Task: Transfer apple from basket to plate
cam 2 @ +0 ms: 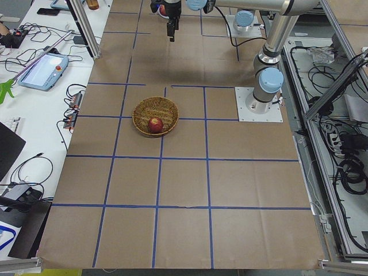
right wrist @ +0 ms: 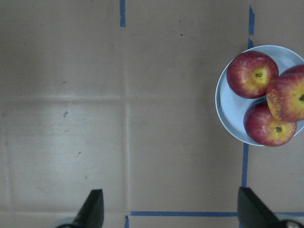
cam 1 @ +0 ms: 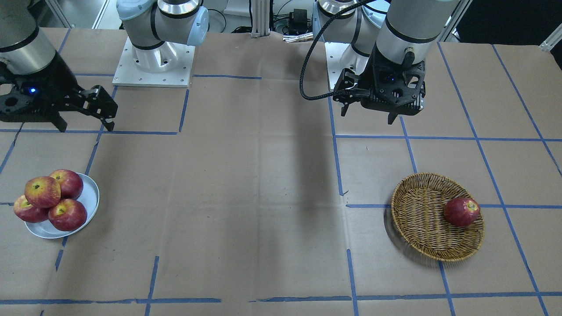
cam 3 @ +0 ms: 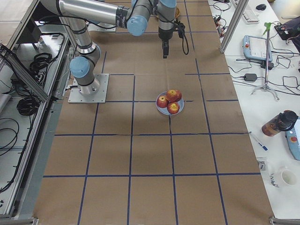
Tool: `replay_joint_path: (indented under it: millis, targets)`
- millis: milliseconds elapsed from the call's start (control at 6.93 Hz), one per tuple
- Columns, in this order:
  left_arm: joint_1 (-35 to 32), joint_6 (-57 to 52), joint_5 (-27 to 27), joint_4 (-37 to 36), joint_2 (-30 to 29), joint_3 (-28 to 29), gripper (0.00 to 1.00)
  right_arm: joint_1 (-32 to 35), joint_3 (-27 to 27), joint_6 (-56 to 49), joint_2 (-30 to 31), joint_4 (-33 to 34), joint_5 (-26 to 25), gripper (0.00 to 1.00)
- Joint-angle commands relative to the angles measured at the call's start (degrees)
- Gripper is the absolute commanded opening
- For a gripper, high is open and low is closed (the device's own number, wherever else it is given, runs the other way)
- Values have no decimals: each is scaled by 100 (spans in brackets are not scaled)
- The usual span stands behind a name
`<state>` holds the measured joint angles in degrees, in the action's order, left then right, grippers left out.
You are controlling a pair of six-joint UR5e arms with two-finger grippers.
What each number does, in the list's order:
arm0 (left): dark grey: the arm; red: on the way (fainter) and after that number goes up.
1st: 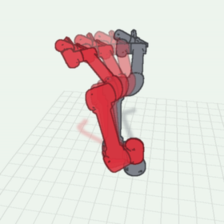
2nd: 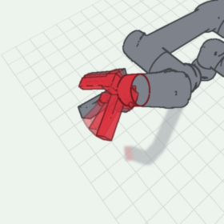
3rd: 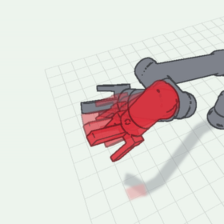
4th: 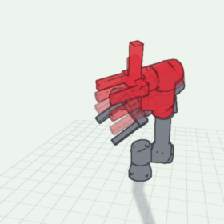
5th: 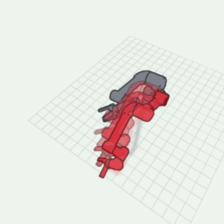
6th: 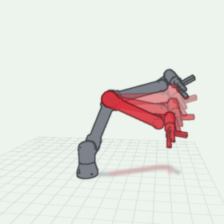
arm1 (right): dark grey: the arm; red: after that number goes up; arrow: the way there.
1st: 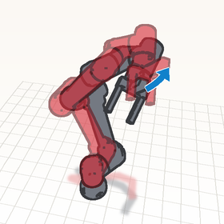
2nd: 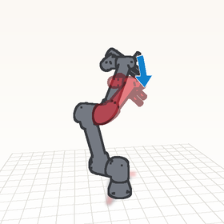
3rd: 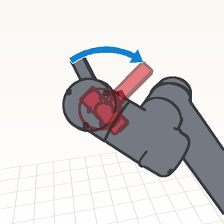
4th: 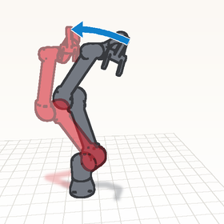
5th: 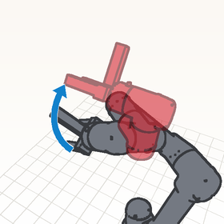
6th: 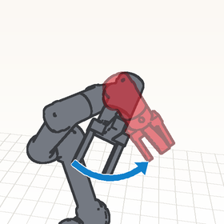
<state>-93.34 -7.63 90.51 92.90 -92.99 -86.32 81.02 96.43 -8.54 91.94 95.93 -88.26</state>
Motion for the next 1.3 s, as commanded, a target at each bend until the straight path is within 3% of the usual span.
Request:
replay_joint_path:
  millis: [0,1154]
  targets:
    - [0,25,-7,0,-9,1,99,718,-10,973,88,-101,-129,100]
    - [-9,7,-7,9,0,-8,99,722,-204,670,8,-109,-131,100]
